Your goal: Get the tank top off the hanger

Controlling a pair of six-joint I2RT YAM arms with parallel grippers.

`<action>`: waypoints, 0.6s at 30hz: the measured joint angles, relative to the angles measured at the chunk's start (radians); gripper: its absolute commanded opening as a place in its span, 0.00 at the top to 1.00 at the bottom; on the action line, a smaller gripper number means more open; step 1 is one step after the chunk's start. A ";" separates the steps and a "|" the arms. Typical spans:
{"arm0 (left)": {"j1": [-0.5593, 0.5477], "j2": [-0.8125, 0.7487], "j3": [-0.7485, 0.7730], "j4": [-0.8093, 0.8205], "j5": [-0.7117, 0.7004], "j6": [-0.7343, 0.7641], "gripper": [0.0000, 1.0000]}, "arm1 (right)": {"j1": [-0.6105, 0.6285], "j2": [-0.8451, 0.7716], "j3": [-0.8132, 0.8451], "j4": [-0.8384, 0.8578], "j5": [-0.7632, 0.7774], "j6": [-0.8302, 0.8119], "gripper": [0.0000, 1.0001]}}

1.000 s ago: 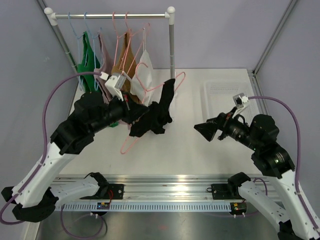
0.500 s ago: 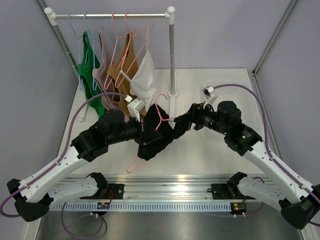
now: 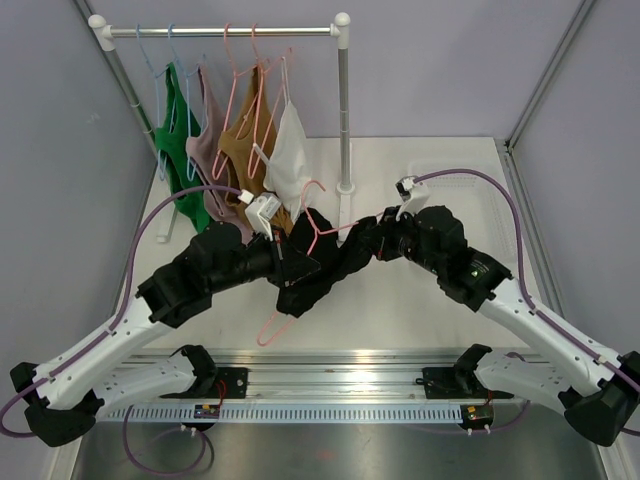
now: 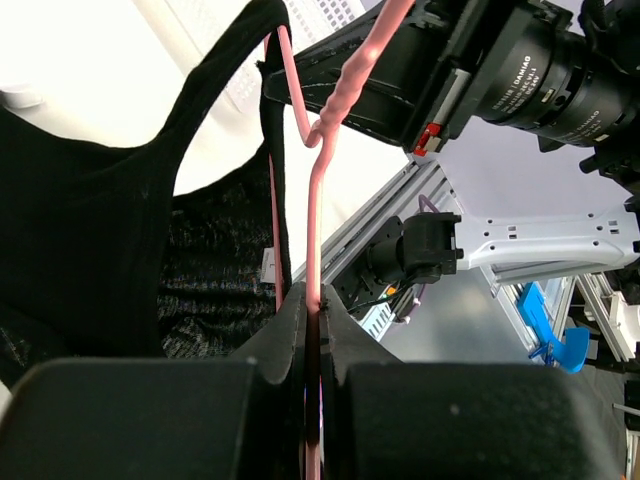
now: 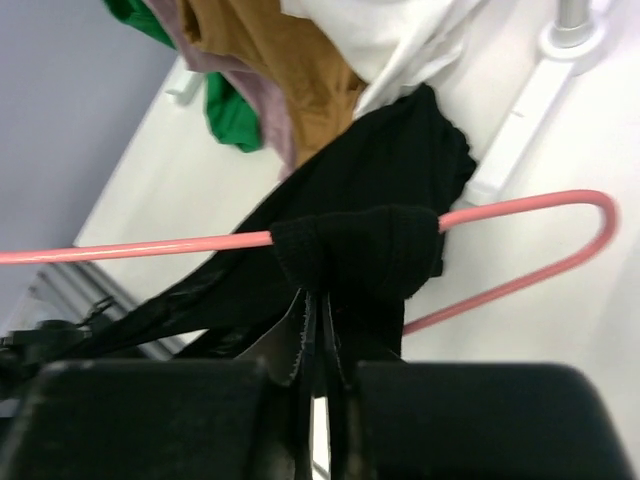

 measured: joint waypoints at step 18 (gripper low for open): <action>-0.032 -0.033 -0.052 -0.050 -0.036 0.037 1.00 | -0.024 0.054 0.089 -0.175 0.445 -0.076 1.00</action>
